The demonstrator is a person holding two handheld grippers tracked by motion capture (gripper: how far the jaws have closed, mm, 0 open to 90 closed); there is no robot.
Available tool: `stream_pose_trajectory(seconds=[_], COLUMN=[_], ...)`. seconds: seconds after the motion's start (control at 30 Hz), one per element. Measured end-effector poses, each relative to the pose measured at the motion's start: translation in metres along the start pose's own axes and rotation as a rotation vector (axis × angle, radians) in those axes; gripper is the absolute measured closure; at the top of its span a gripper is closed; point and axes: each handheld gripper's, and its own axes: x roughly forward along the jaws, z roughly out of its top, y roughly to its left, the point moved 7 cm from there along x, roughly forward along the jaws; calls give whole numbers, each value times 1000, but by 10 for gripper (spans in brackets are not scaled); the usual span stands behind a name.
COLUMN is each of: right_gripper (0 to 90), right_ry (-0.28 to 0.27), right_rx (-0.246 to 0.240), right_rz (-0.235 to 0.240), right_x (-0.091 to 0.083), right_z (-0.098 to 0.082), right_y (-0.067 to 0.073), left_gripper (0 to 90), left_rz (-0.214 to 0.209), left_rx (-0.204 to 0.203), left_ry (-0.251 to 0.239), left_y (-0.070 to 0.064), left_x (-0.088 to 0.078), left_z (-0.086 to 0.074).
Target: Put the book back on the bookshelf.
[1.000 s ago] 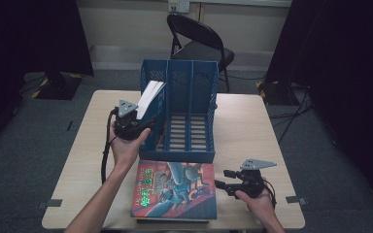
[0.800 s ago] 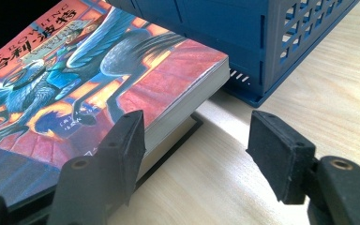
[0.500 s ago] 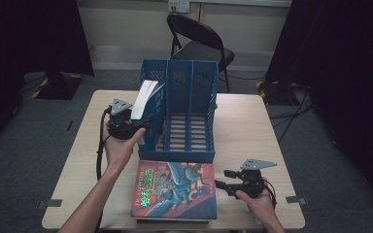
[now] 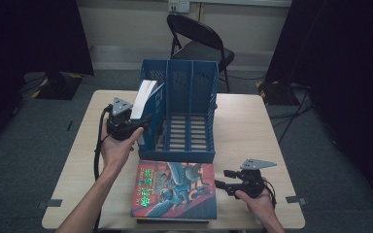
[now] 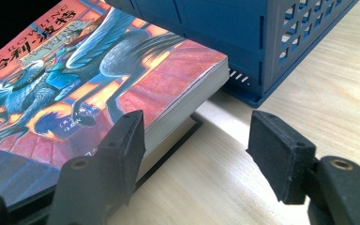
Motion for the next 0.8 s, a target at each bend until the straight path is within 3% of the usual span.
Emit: stream_pose_trajectory(seconds=[0.03, 0.1, 0.17, 0.33, 0.47, 0.63, 0.8], right_gripper=[365, 366, 365, 365, 365, 364, 364], right_ry=[1, 0, 1, -2, 1, 1, 1], right_rx=[0, -1, -1, 0, 0, 1, 2], right_rz=[0, 0, 0, 1, 2, 2, 2], right_x=[0, 0, 0, -1, -1, 0, 0], right_z=[0, 0, 0, 0, 0, 0, 0], right_y=[0, 0, 0, 0, 0, 0, 0], left_gripper=[407, 399, 366, 346, 350, 354, 347], left_rz=[-7, -48, -73, -83, -84, -108, -88], left_rx=[2, -63, -88, -137, -138, -165, -139], left_ry=[18, 55, 51, 96, 136, 147, 206], left_y=[0, 1, 3, 4, 5, 8, 7], left_x=[-1, -1, -1, -1, -1, -3, -1], left_z=[0, -1, 2, 6, 11, 16, 23])
